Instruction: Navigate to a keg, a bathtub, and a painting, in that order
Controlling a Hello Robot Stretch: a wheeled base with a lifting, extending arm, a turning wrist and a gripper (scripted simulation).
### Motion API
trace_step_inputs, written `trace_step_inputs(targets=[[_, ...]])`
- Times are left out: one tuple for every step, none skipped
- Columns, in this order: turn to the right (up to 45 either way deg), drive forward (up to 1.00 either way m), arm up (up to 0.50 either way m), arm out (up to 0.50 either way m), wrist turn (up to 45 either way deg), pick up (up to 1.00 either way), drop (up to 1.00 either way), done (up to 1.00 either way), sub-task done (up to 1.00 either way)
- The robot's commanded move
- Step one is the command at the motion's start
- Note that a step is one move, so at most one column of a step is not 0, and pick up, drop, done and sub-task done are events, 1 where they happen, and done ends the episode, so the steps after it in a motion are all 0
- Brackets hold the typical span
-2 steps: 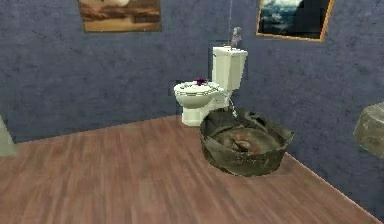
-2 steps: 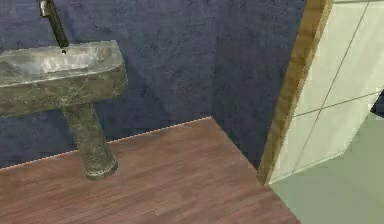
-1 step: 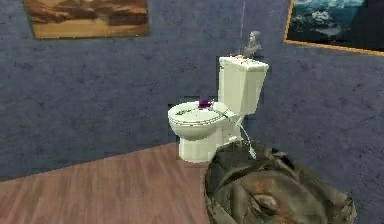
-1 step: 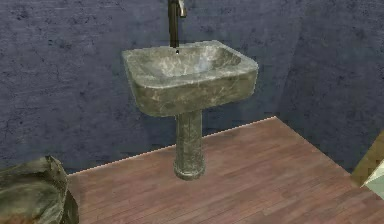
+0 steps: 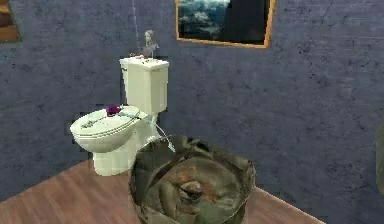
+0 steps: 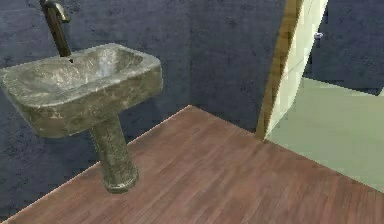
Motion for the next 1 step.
trace_step_inputs(targets=[[0.0,0.00,0.00,0.00,0.0,0.00,0.00,0.00,1.00]])
